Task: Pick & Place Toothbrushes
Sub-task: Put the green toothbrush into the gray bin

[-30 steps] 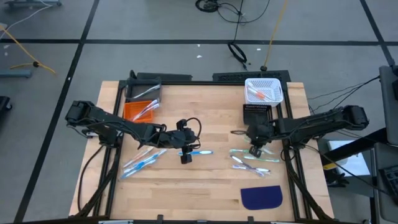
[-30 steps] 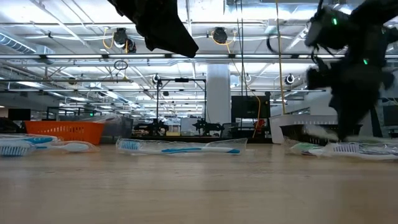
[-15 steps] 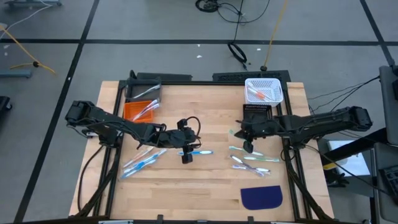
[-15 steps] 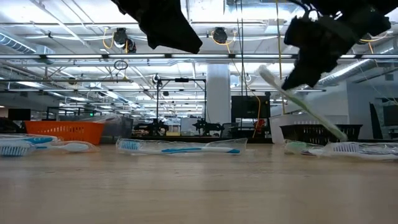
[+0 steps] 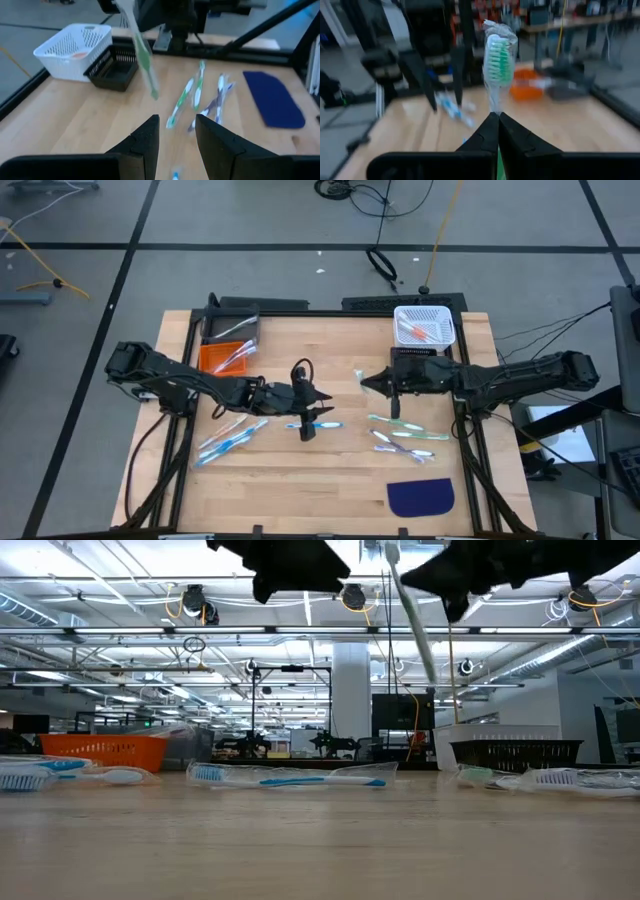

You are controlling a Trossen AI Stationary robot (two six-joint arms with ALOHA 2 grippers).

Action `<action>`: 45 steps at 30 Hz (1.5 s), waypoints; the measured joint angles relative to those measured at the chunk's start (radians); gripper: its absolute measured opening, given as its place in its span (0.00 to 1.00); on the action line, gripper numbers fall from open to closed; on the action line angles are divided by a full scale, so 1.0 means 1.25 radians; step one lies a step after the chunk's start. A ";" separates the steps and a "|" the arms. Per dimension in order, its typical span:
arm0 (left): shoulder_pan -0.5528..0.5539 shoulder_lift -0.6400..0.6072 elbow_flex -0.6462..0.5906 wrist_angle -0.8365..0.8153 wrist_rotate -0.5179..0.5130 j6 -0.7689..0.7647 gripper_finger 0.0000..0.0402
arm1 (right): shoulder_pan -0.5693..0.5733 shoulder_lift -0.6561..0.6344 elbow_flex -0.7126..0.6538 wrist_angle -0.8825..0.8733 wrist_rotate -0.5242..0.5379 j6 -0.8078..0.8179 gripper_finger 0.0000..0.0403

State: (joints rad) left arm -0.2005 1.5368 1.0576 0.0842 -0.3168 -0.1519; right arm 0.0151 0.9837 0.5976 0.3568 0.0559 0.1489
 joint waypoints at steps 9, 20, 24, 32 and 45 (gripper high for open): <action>0.022 0.000 0.000 0.087 0.000 0.000 0.32 | 0.000 0.059 0.000 0.183 -0.003 -0.030 0.00; 0.060 0.001 0.000 0.152 -0.001 -0.001 0.32 | 0.001 0.081 0.001 0.301 -0.006 -0.056 0.00; 0.066 0.016 0.000 0.190 0.000 0.015 0.32 | 0.001 0.081 0.001 0.302 -0.006 -0.066 0.00; 0.071 0.088 0.000 0.322 0.001 0.034 0.32 | 0.001 0.081 0.001 0.301 -0.006 -0.066 0.00; 0.086 0.143 0.000 0.424 0.002 0.036 0.32 | 0.016 0.081 0.001 0.298 -0.004 -0.081 0.00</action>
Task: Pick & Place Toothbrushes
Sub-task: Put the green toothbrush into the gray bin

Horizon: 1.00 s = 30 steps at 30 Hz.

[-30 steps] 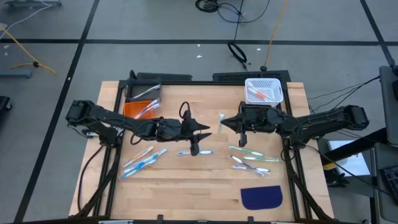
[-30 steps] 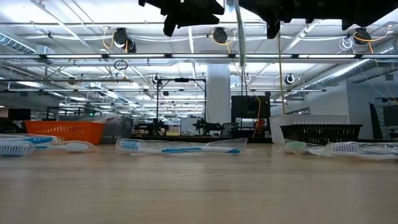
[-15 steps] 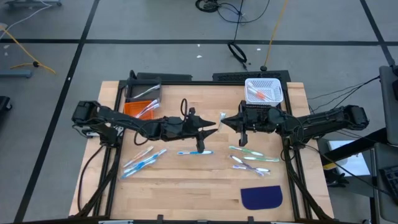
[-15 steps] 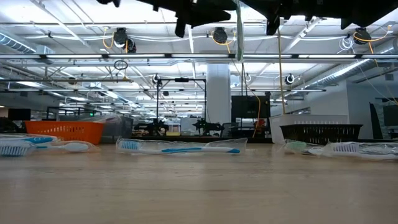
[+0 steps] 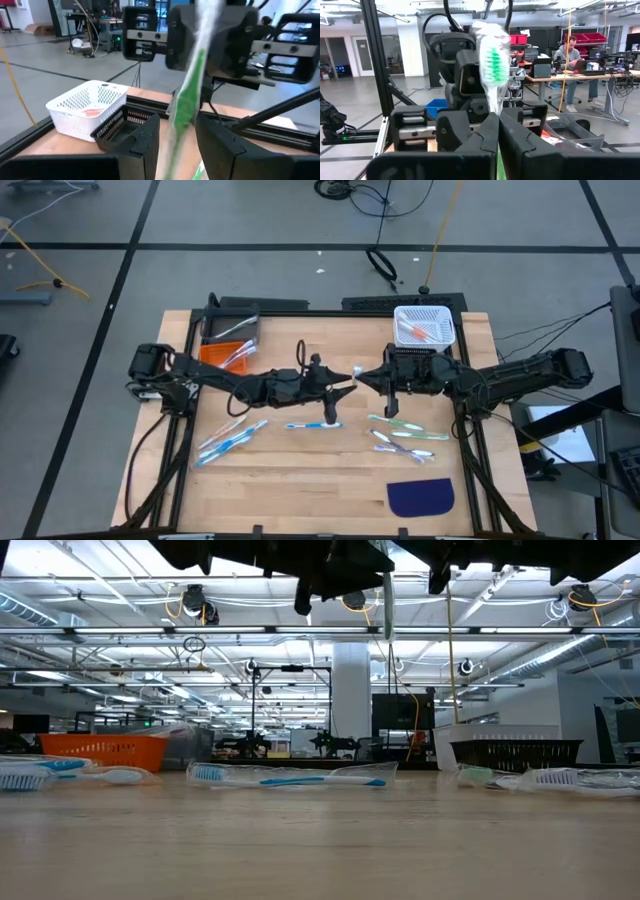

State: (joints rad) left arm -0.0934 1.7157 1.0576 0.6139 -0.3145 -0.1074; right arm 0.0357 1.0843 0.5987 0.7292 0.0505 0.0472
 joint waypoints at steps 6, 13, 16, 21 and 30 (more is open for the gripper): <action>0.005 0.013 0.000 0.060 0.001 0.000 0.32 | 0.000 0.000 0.000 0.000 0.001 0.000 0.00; 0.005 0.067 0.000 0.126 0.082 0.042 0.31 | -0.001 0.008 0.000 -0.002 0.001 -0.003 0.00; 0.005 0.076 0.000 0.124 0.081 0.036 0.23 | -0.001 0.009 0.000 -0.007 0.001 -0.006 0.00; 0.005 0.073 0.000 0.124 0.077 0.045 0.06 | -0.001 0.008 0.000 -0.011 0.000 -0.006 0.00; 0.005 0.071 0.000 0.120 0.077 0.042 0.07 | -0.001 0.008 0.000 -0.018 0.000 -0.006 0.00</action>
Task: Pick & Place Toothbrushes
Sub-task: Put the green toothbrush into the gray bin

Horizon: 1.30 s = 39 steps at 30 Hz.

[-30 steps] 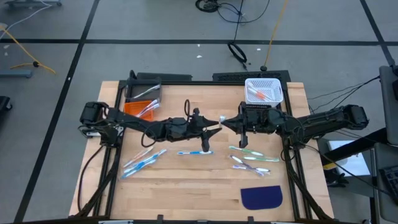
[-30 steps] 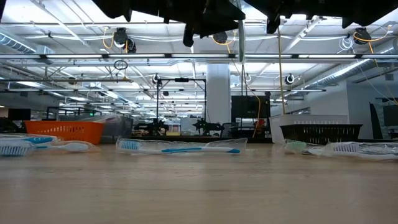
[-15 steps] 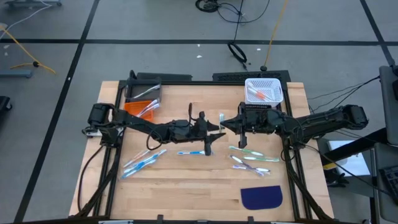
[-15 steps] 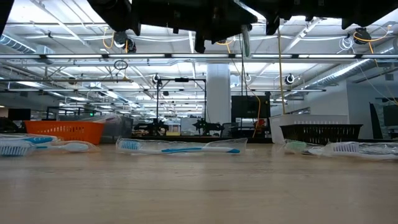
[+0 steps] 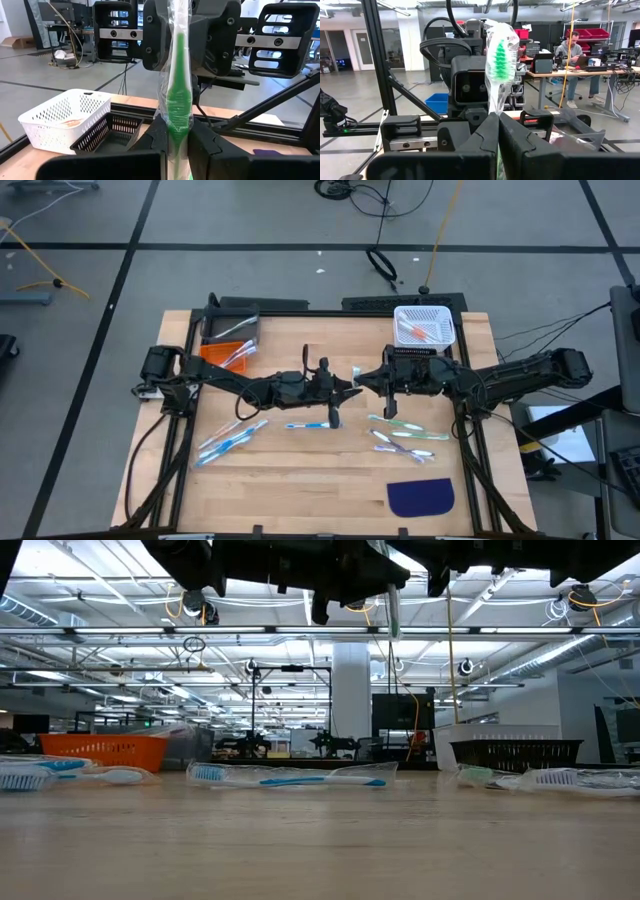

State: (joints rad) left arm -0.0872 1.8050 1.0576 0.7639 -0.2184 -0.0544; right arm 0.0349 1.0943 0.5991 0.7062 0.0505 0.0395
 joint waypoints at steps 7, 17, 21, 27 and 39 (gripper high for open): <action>0.000 -0.025 0.000 -0.056 -0.022 0.013 0.07 | 0.000 0.000 0.000 -0.036 0.001 -0.013 0.04; 0.000 -0.178 0.001 -0.398 -0.192 0.056 0.07 | 0.000 0.000 0.000 -0.089 0.003 0.002 0.37; 0.018 -0.234 0.001 -0.565 -0.261 0.038 0.07 | 0.000 0.000 0.000 -0.106 0.002 0.027 0.42; 0.080 -0.305 -0.001 -0.818 -0.352 -0.024 0.07 | 0.000 0.000 0.000 -0.118 0.001 0.031 0.43; 0.308 -0.330 -0.001 -1.070 -0.371 -0.063 0.07 | 0.000 0.000 -0.001 -0.134 0.001 0.042 0.41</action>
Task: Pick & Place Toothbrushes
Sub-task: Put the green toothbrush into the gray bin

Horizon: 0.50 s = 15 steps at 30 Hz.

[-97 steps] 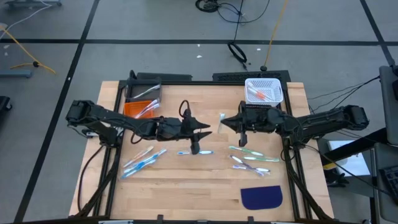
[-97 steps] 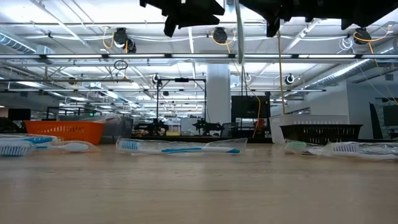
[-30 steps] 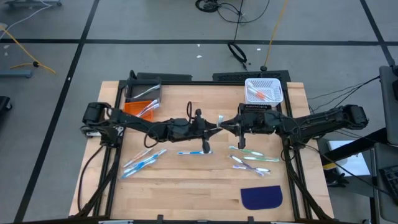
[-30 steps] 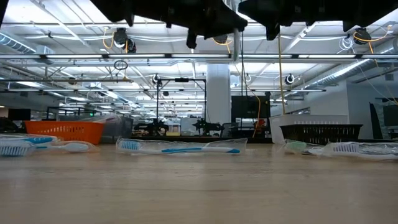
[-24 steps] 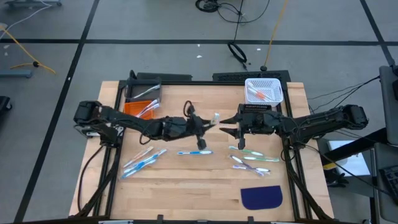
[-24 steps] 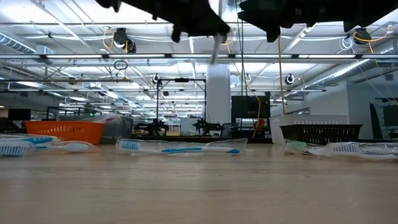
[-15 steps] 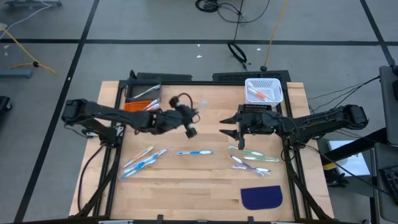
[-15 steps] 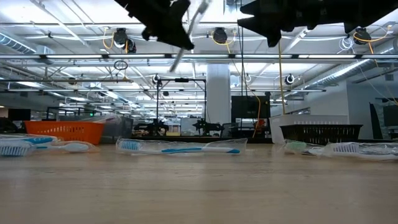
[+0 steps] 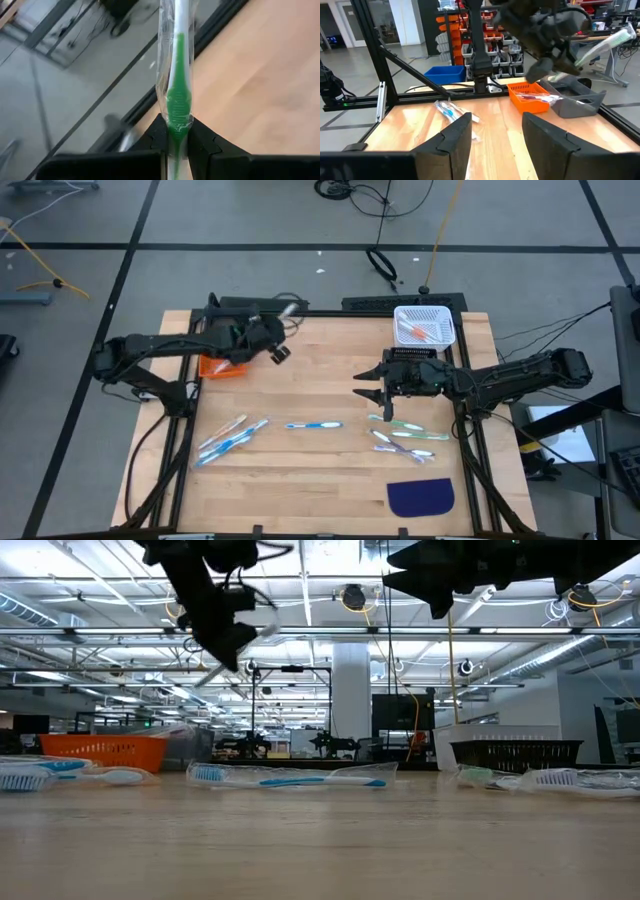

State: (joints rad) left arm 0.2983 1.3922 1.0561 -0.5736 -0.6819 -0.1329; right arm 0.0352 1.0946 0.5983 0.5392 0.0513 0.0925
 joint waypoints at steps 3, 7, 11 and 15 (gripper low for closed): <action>0.058 0.000 -0.024 -0.003 0.000 0.016 0.07 | 0.000 0.000 0.000 0.000 0.000 0.000 0.41; 0.134 0.000 -0.054 -0.009 0.000 0.029 0.07 | 0.000 0.000 0.000 -0.001 0.000 0.000 0.40; 0.195 0.000 -0.099 0.012 -0.009 0.042 0.07 | 0.000 0.000 0.000 0.001 0.000 0.000 0.41; 0.249 0.001 -0.141 0.020 -0.015 0.043 0.07 | 0.000 0.000 0.000 0.001 0.000 0.000 0.40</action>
State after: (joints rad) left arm 0.6095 1.3930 0.8793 -0.5481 -0.7008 -0.0793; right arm 0.0353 1.0946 0.5983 0.5404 0.0513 0.0925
